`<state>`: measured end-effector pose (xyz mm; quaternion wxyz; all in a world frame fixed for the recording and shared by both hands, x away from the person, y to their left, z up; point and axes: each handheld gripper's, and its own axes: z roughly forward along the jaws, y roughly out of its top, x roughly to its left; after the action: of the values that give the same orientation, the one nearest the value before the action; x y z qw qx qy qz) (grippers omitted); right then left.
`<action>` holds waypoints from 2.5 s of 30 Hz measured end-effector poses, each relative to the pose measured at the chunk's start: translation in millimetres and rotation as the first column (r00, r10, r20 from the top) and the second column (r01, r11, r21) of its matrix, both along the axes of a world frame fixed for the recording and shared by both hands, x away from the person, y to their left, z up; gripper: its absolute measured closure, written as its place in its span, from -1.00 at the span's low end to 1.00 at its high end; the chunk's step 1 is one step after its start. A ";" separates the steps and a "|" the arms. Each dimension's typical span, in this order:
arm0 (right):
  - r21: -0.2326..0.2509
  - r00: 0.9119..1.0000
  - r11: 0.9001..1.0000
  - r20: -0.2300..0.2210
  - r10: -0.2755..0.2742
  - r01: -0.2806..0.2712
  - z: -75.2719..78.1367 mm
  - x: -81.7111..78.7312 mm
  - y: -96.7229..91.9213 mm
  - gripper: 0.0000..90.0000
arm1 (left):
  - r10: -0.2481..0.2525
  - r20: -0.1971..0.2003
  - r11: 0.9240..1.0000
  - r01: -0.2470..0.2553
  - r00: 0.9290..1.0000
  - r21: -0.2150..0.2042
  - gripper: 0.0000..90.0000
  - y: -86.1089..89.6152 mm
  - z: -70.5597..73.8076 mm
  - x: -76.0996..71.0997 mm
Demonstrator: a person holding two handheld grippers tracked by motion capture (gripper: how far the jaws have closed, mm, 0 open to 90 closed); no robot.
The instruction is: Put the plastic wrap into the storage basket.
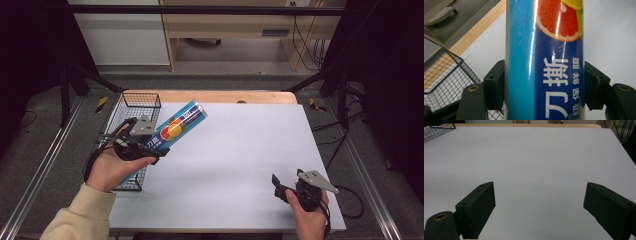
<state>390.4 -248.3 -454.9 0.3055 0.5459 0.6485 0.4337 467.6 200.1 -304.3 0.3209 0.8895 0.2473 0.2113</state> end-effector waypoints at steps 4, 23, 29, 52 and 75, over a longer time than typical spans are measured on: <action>0.000 1.000 1.000 -0.004 0.001 -0.001 -0.1 0.2 0.9 -0.76 | 0.001 -0.002 1.000 -0.002 1.000 -0.003 -0.28 2.1 -1.5 -0.3; -0.015 1.000 1.000 0.008 0.013 -0.013 3.0 -2.9 3.2 -0.76 | 0.124 -0.008 0.992 -0.124 0.992 0.004 -0.28 16.5 -7.7 -3.5; -0.020 1.000 1.000 0.008 0.018 -0.018 2.8 -2.9 5.3 -0.76 | 0.171 -0.008 0.985 -0.171 0.985 0.002 -0.28 20.9 -7.8 -8.1; -0.014 1.000 1.000 0.010 0.010 -0.010 3.6 -3.8 3.6 -0.76 | 0.289 0.003 0.956 -0.288 0.957 0.050 -0.28 40.7 -8.2 -12.3; -0.013 1.000 1.000 0.008 0.011 -0.011 3.5 -3.6 3.8 -0.76 | 0.351 -0.002 0.932 -0.349 0.936 0.097 -0.28 52.6 -12.6 -8.0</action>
<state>386.8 -244.4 -451.4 0.3093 0.5387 0.6529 0.4334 459.5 252.8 -316.9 0.2331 0.8474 0.3945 0.2682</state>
